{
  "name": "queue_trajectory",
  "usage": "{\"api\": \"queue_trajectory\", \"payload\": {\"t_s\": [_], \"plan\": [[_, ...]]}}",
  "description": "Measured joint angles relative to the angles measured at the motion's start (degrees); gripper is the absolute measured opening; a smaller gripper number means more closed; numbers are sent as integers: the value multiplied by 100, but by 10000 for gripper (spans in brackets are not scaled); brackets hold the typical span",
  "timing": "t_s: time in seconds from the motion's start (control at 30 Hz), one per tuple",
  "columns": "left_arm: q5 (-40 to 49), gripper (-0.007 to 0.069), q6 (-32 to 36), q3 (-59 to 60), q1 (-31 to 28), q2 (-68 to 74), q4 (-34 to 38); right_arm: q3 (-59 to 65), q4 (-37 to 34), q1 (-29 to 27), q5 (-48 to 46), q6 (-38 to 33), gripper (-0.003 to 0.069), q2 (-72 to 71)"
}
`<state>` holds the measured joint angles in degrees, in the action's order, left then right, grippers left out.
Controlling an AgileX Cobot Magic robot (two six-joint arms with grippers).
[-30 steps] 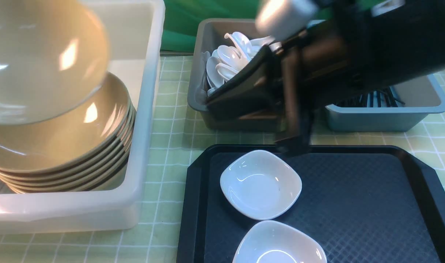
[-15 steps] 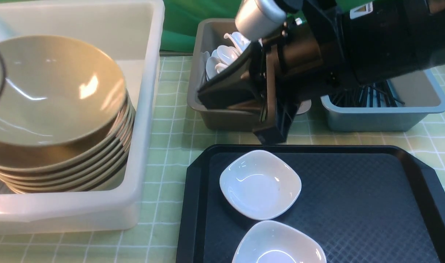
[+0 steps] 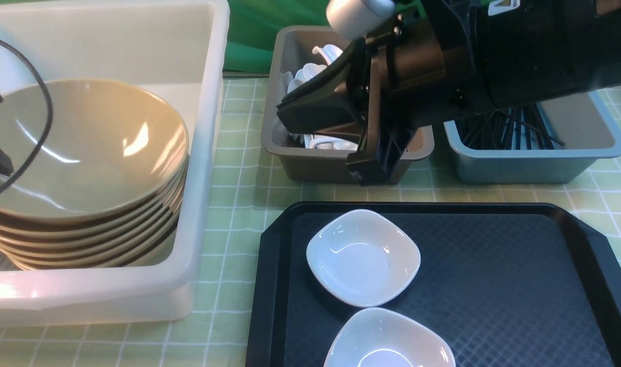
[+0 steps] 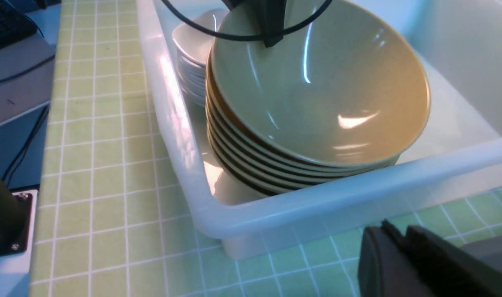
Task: On green table put chopsticks spoon bowls plates into blue grey white boxes.
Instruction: 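Place the tan bowl onto the bowl stack in the left bin with the left gripper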
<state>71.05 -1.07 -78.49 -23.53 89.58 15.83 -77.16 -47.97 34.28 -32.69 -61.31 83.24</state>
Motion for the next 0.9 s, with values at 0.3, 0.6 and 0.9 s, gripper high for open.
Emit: {"api": "queue_trajectory", "payload": {"t_s": [0.3,0.6,0.9], "plan": [[-33,514,-137,-6,51,-300,-65,0,145,0,-203,13,119,0],[20,578,-263,-908,51,-636,-427,0,628,-28,-166,155,217,-292],[40,578,538,-701,820,-1396,995,0,657,-508,-312,334,260,-1069]]}}
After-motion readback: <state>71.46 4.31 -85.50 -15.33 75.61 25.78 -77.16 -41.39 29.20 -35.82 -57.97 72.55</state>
